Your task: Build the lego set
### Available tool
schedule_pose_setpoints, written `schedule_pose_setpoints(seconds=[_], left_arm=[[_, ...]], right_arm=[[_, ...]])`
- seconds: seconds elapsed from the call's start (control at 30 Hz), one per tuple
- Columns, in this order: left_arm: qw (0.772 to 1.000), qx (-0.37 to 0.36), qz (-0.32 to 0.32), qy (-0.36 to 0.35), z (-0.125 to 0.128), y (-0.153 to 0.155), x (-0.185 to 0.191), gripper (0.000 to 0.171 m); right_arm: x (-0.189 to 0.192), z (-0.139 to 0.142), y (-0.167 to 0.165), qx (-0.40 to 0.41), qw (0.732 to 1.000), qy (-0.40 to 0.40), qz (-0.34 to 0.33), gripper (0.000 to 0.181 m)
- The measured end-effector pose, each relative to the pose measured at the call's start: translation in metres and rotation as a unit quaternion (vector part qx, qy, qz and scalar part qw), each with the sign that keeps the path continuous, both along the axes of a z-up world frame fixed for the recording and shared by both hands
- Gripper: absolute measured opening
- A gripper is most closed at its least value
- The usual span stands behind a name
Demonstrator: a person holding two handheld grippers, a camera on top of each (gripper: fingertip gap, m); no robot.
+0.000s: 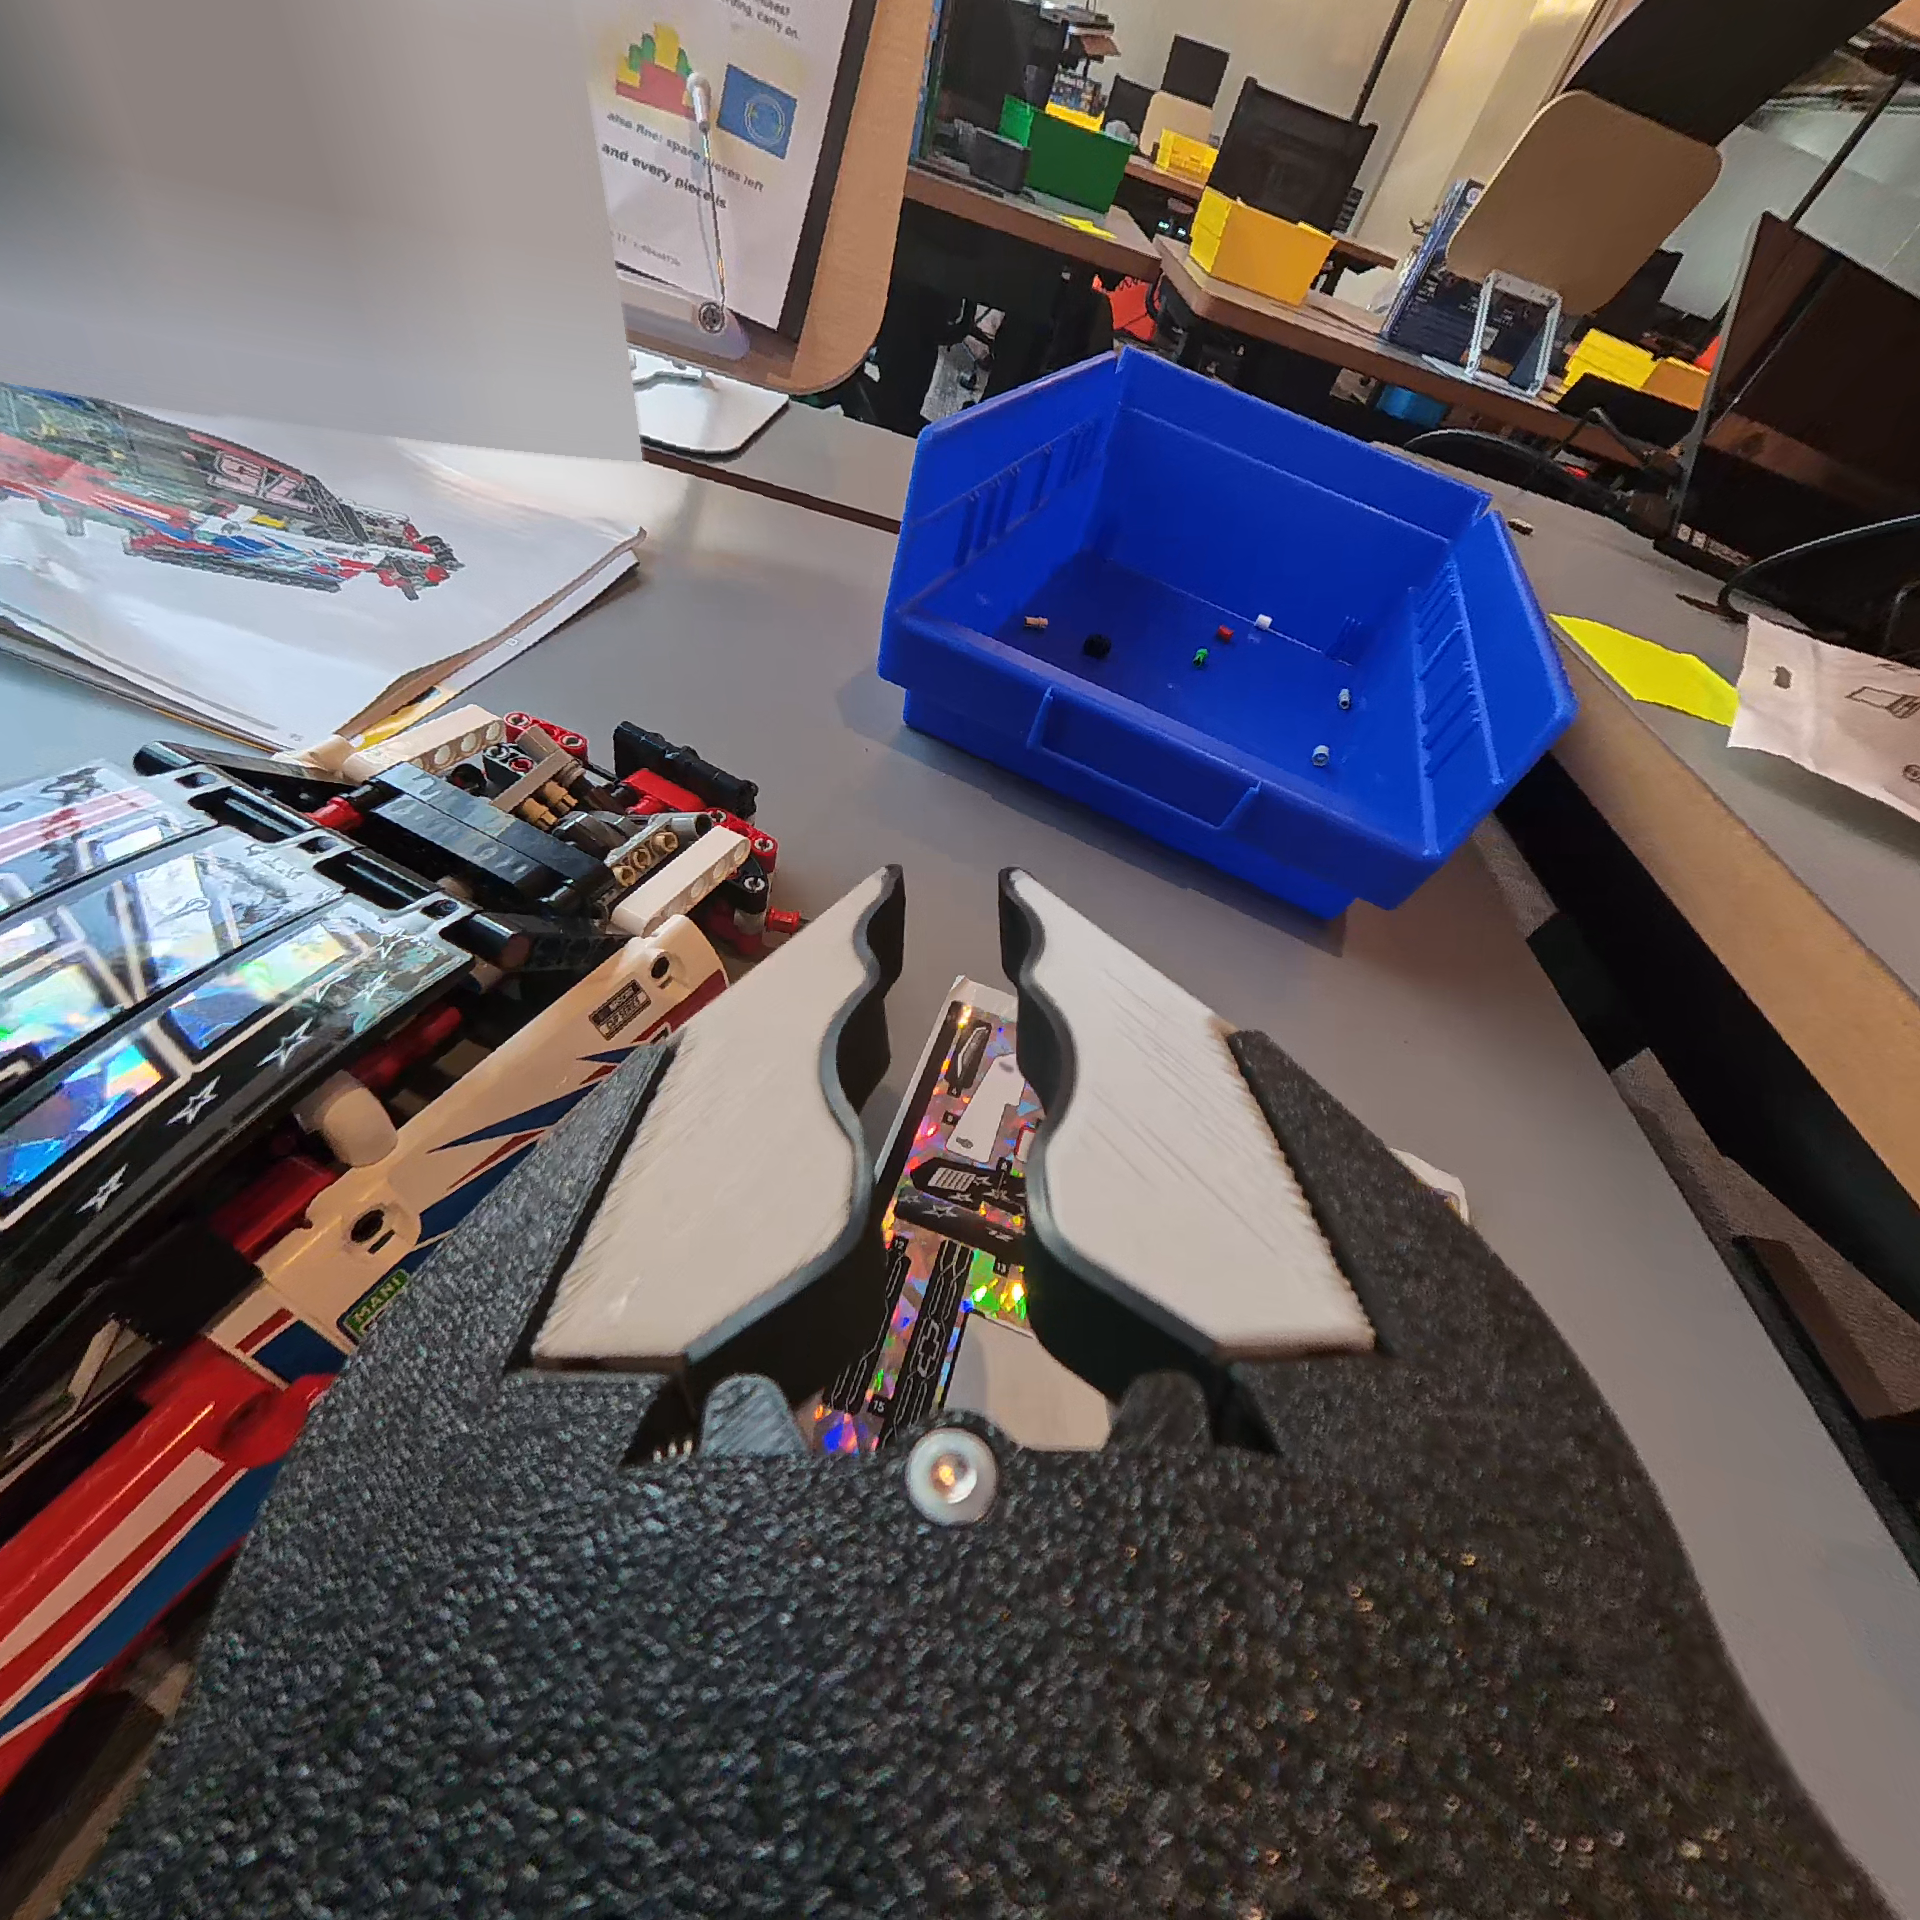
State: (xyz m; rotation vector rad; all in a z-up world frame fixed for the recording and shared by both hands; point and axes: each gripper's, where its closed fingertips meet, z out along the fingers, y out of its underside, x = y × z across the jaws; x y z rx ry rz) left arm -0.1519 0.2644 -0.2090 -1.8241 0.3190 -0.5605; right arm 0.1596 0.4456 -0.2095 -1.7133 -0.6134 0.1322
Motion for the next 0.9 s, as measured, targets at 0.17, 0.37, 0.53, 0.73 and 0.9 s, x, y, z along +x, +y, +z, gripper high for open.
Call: schedule_pose_setpoints(seconds=[0.17, 0.37, 0.53, 0.73, 0.9], left_arm=[[1.000, 0.013, -0.007, 0.016, 0.002, -0.003, 0.004, 0.024], [1.000, 0.015, -0.004, 0.014, 0.002, -0.002, 0.004, 0.030], [1.000, 0.006, -0.015, 0.018, 0.000, -0.003, 0.007, 0.032], [1.000, 0.004, 0.008, 0.019, -0.001, 0.000, 0.001, 0.032], [0.998, -0.005, 0.019, 0.065, -0.009, 0.002, 0.004, 0.034]], right_arm=[[-0.001, 0.011, -0.005, 0.021, 0.999, 0.023, 0.014, 0.016], [-0.005, 0.018, -0.014, 0.008, 0.994, 0.088, 0.059, 0.013], [-0.033, 0.014, -0.083, -0.126, 0.945, 0.166, 0.253, 0.008], [-0.009, -0.009, -0.135, -0.172, 0.931, 0.132, 0.294, 0.010], [0.023, -0.005, -0.130, -0.128, 0.953, 0.135, 0.239, 0.012]])
